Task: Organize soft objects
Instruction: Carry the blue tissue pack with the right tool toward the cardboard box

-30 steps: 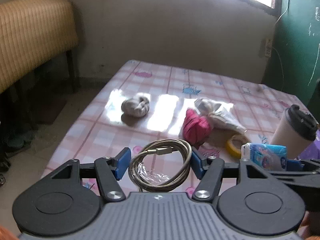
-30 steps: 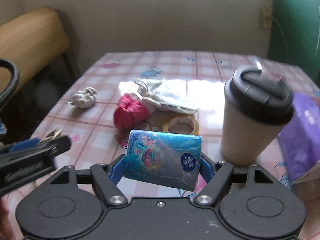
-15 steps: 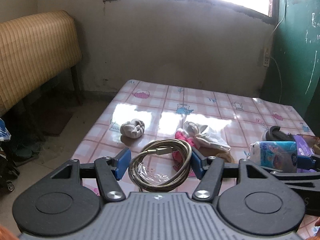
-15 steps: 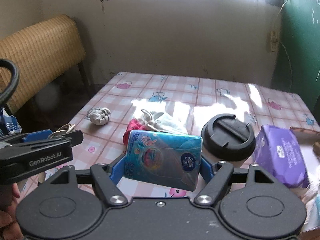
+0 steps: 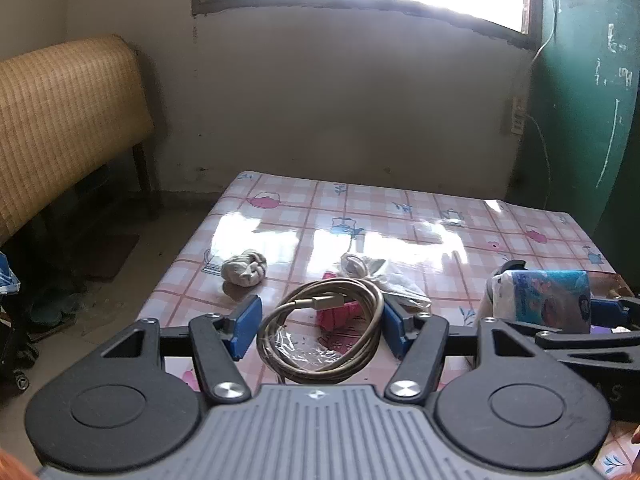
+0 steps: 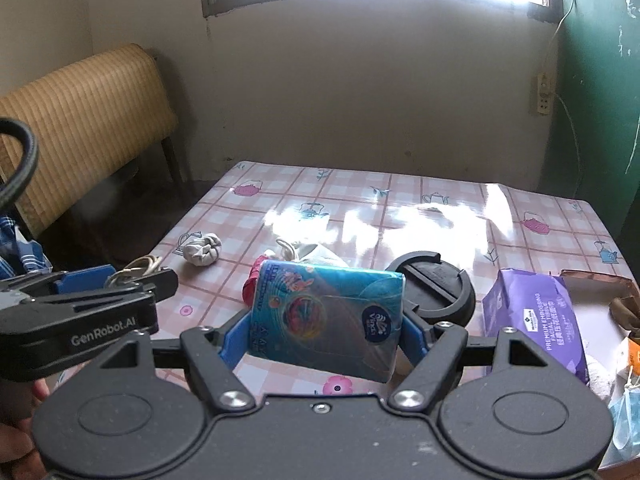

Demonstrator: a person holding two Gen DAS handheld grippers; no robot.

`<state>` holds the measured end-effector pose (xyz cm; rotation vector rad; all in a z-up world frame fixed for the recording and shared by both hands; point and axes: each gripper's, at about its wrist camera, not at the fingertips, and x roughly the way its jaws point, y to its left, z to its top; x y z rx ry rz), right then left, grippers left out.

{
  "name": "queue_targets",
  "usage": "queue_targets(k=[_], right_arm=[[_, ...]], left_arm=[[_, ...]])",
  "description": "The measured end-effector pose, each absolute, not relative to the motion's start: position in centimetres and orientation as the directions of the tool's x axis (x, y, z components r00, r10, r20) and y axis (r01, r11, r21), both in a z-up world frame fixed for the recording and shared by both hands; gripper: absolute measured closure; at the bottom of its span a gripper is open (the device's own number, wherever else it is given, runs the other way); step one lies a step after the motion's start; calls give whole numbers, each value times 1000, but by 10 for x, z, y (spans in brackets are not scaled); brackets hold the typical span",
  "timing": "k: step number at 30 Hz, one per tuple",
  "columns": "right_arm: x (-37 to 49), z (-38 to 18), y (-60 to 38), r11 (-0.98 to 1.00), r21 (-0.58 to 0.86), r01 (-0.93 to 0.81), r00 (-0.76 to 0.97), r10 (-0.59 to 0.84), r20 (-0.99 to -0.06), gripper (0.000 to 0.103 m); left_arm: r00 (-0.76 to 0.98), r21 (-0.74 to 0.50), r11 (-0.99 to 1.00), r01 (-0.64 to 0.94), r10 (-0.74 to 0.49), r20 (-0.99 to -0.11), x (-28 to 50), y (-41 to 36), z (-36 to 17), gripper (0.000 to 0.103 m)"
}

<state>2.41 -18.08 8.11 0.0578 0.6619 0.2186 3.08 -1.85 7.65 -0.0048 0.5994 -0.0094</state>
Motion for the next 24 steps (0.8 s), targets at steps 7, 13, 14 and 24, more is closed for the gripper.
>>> queue_targets(k=[7, 13, 14, 24], right_arm=[[21, 86, -193, 977, 126, -172, 773, 213, -598, 15], [19, 88, -202, 978, 128, -163, 776, 207, -596, 15], [19, 88, -204, 979, 127, -159, 777, 204, -595, 15], [17, 88, -227, 983, 134, -128, 785, 183, -592, 15]], left_arm=[[825, -1, 1000, 28, -24, -564, 28, -31, 79, 39], [825, 3, 999, 50, -40, -563, 27, -43, 81, 39], [825, 3, 998, 56, -45, -563, 27, -45, 82, 39], [825, 11, 996, 87, -66, -562, 27, -64, 83, 39]])
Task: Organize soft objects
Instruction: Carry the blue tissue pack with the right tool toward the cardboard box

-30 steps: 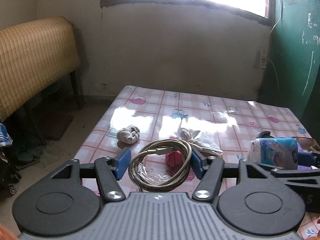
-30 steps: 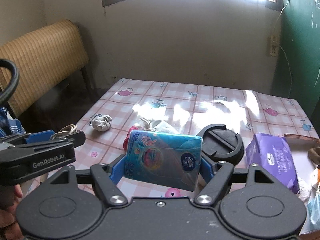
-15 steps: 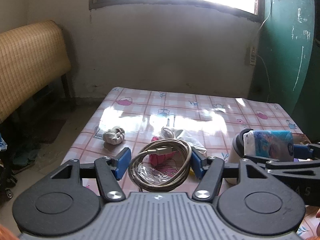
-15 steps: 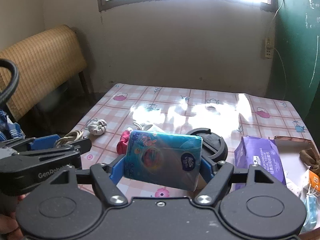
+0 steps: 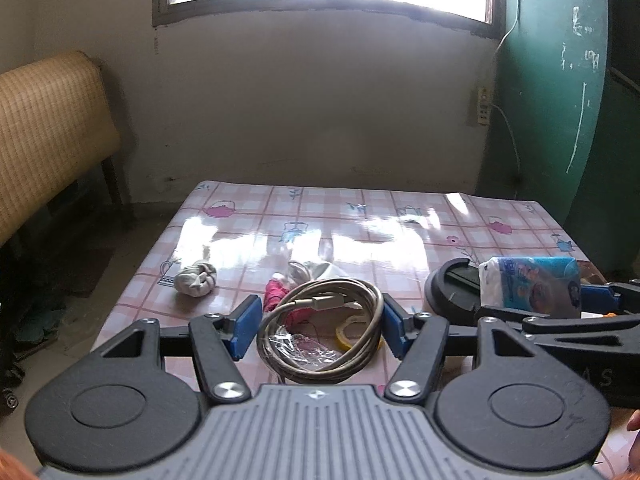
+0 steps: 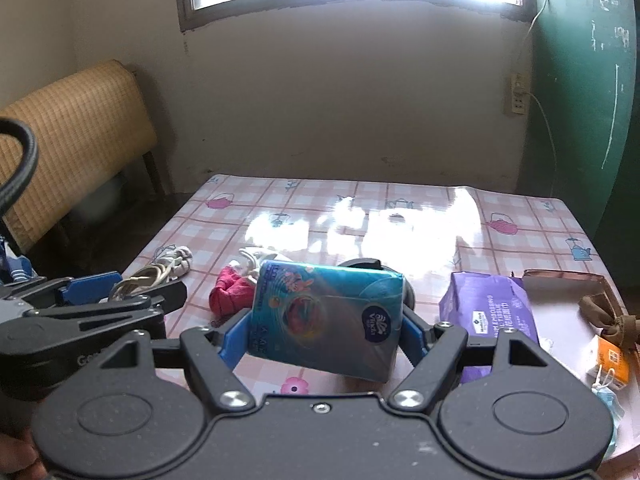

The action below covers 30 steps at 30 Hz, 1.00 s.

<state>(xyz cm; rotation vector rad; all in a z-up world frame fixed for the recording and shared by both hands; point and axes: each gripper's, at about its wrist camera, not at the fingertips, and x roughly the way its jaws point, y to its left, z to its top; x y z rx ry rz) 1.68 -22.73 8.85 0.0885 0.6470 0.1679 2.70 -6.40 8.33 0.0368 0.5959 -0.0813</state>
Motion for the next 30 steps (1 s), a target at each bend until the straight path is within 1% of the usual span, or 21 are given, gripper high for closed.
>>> queue_targets(k=[30], right_arm=[[15, 97, -272, 990, 126, -60, 805, 123, -580, 15]], left_arm=[[830, 24, 987, 162, -123, -545, 32, -107, 93, 39]])
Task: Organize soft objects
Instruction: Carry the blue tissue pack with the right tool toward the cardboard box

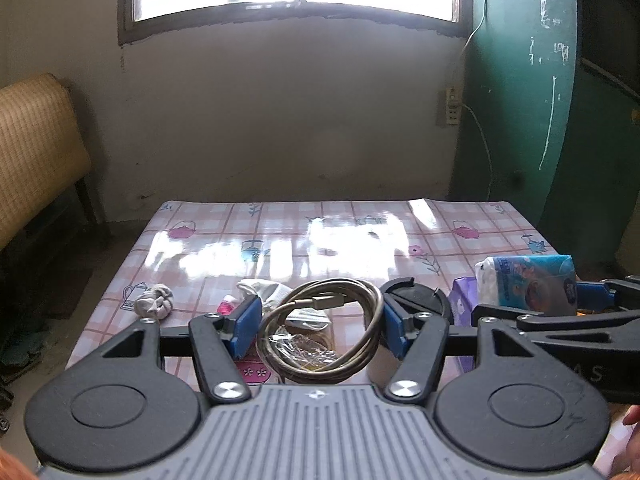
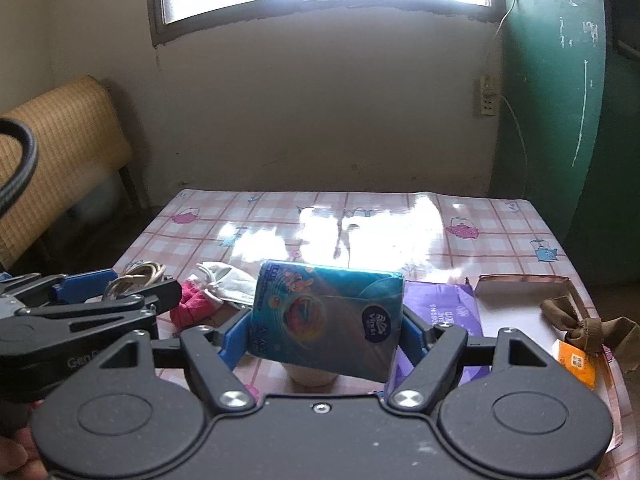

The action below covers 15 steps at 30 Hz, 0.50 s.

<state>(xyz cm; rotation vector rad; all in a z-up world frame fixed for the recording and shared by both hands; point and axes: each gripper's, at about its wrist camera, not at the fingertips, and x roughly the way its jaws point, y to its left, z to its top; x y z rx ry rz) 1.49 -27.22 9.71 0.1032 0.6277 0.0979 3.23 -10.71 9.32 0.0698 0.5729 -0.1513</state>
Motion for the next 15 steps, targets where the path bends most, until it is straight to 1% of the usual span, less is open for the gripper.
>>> queue_targets(k=[15], right_arm=[[17, 94, -299, 992, 123, -18, 805, 87, -587, 15]], left_arm=[[821, 25, 978, 205, -158, -549, 37, -132, 92, 39]])
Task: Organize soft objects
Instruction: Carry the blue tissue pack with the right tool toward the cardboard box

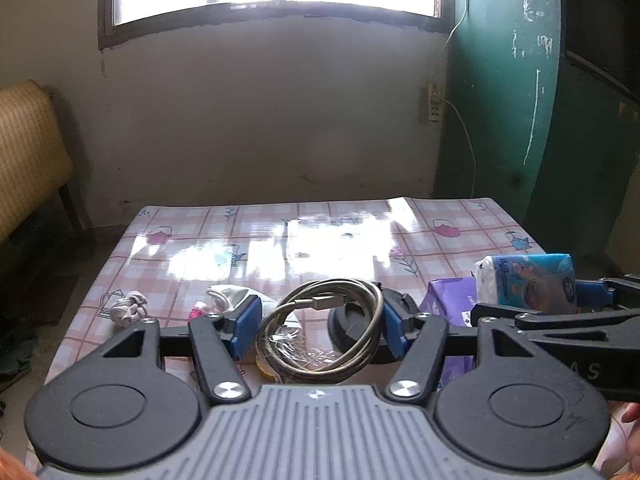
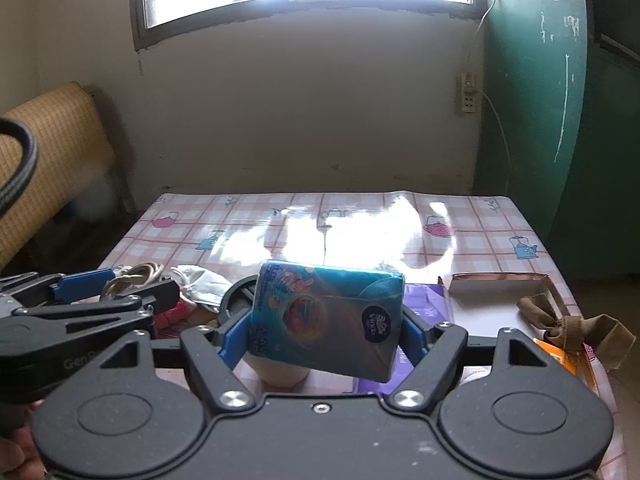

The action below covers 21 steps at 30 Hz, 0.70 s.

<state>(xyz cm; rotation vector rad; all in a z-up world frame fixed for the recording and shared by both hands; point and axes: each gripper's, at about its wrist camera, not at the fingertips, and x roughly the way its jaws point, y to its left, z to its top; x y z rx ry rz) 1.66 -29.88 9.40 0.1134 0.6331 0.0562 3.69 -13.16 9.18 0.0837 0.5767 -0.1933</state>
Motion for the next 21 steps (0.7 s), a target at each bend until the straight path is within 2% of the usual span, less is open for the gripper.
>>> queue_targets(k=[21], right_arm=[[16, 90, -343, 992, 118, 46, 802, 34, -596, 15]], left_arm=[[803, 21, 960, 279, -221, -554, 44, -169, 91, 39]])
